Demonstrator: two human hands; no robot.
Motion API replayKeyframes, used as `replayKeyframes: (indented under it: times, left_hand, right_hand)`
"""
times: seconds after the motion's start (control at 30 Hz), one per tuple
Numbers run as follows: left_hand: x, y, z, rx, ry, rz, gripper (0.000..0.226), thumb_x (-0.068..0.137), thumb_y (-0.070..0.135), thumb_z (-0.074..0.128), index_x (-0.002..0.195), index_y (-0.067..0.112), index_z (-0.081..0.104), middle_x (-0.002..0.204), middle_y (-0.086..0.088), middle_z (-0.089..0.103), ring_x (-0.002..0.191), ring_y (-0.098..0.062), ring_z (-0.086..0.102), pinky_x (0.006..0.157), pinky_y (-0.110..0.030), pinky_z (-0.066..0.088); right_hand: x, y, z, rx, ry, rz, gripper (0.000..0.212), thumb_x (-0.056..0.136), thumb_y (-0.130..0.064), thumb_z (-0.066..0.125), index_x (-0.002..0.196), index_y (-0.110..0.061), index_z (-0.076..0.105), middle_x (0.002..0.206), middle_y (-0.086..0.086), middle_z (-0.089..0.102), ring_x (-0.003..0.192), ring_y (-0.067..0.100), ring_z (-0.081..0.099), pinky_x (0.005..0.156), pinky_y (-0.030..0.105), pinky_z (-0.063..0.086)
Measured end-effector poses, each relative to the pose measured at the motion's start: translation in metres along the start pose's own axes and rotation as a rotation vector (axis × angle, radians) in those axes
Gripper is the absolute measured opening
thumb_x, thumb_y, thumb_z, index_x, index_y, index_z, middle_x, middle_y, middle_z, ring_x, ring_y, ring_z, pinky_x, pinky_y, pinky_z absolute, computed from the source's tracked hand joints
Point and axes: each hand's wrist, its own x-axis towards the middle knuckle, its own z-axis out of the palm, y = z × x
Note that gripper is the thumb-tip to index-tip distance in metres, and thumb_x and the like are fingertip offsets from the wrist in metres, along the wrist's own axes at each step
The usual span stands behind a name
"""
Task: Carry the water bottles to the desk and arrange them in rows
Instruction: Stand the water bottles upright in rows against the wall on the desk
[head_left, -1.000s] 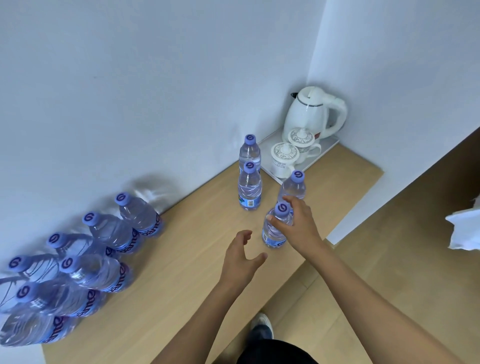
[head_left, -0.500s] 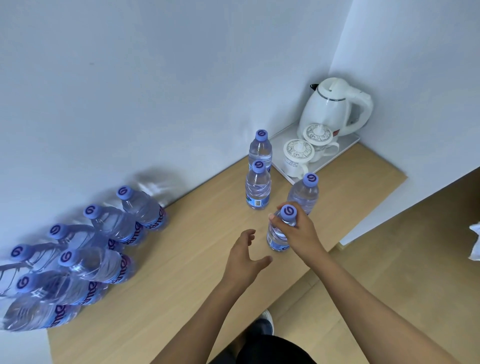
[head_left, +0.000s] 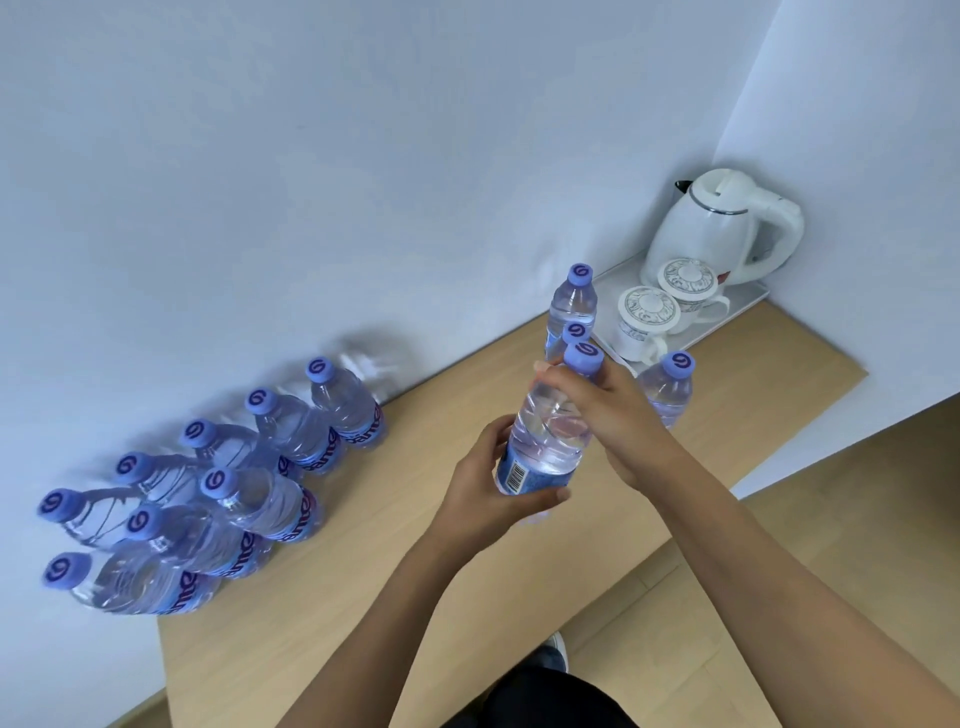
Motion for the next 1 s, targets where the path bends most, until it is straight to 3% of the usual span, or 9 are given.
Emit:
replayKeyframes:
  times: [0.1,0.27,0.33,0.4,0.53,0.73,0.83,0.93,1.0]
  left_hand:
    - [-0.013,0.006,-0.017,-0.024,0.001,0.022,0.076,0.064,0.026,0.089,0.129,0.03,0.05,0.111,0.015,0.068,0.095,-0.005,0.067,0.07,-0.014,0.052]
    - [-0.037,0.008,-0.037,-0.067,0.028,-0.014,0.072,0.061,0.024,0.091,0.121,0.03,0.051,0.095,0.001,0.069,0.076,-0.021,0.067,0.058,-0.034,0.056]
    - [-0.046,0.01,-0.042,-0.066,0.095,-0.012,0.063,0.061,0.023,0.09,0.113,0.027,0.055,0.092,0.0,0.07,0.076,-0.019,0.068,0.06,-0.033,0.058]
    - [-0.054,0.014,-0.047,-0.09,0.157,-0.022,0.056,0.061,0.017,0.089,0.107,0.023,0.056,0.084,0.0,0.07,0.065,-0.016,0.066,0.052,-0.029,0.054]
    - [-0.068,0.023,-0.051,-0.12,0.253,-0.004,0.05,0.062,0.013,0.086,0.102,0.02,0.057,0.07,-0.005,0.067,0.052,-0.018,0.059,0.047,-0.03,0.047]
    - [-0.082,0.033,-0.057,-0.186,0.251,0.009,0.053,0.065,0.007,0.087,0.106,0.016,0.055,0.07,-0.012,0.065,0.051,-0.027,0.058,0.048,-0.034,0.048]
    - [-0.089,0.039,-0.065,-0.17,0.177,0.01,0.06,0.066,0.01,0.089,0.115,0.018,0.054,0.089,-0.008,0.07,0.074,-0.026,0.067,0.063,-0.035,0.058]
    - [-0.095,0.048,-0.072,-0.239,0.052,0.018,0.056,0.072,0.005,0.085,0.116,0.017,0.052,0.084,-0.005,0.068,0.07,-0.02,0.064,0.065,-0.029,0.054]
    - [-0.096,0.052,-0.073,-0.24,0.072,0.029,0.054,0.072,0.0,0.084,0.113,0.015,0.053,0.081,-0.007,0.068,0.067,-0.02,0.063,0.063,-0.031,0.055]
  right_hand:
    - [-0.006,-0.014,0.022,0.055,-0.008,0.033,0.024,0.089,-0.024,0.069,0.08,-0.003,0.061,0.079,0.009,0.062,0.072,0.018,0.061,0.068,0.029,0.05]
    - [-0.014,-0.034,0.056,0.133,-0.045,0.07,0.02,0.089,-0.026,0.07,0.069,-0.022,0.066,0.08,0.009,0.067,0.071,0.016,0.066,0.064,0.027,0.054]
    - [-0.015,-0.039,0.069,0.131,-0.066,0.093,0.019,0.087,-0.028,0.072,0.069,-0.022,0.067,0.079,0.008,0.068,0.076,0.019,0.069,0.069,0.031,0.054]
    - [-0.017,-0.042,0.081,0.158,-0.066,0.122,0.015,0.086,-0.029,0.074,0.08,-0.018,0.066,0.08,0.006,0.07,0.08,0.018,0.071,0.07,0.031,0.055]
    - [-0.023,-0.044,0.105,0.105,-0.002,0.064,0.033,0.072,-0.035,0.084,0.082,-0.016,0.06,0.071,0.0,0.061,0.065,0.013,0.062,0.061,0.024,0.051]
    - [-0.029,-0.048,0.125,0.091,0.034,0.048,0.018,0.064,-0.015,0.077,0.062,-0.019,0.06,0.06,0.003,0.06,0.056,0.019,0.058,0.058,0.028,0.049]
    - [-0.028,-0.059,0.123,0.142,-0.061,0.089,0.014,0.061,-0.01,0.074,0.058,-0.018,0.062,0.067,0.012,0.061,0.066,0.028,0.059,0.067,0.036,0.049]
    - [-0.026,-0.07,0.119,0.203,-0.196,0.082,0.01,0.06,-0.01,0.07,0.061,-0.016,0.064,0.082,0.021,0.057,0.078,0.035,0.058,0.073,0.04,0.049]
    - [-0.026,-0.074,0.118,0.226,-0.284,0.052,0.009,0.062,-0.01,0.071,0.066,-0.015,0.064,0.083,0.022,0.059,0.078,0.035,0.061,0.07,0.037,0.052]
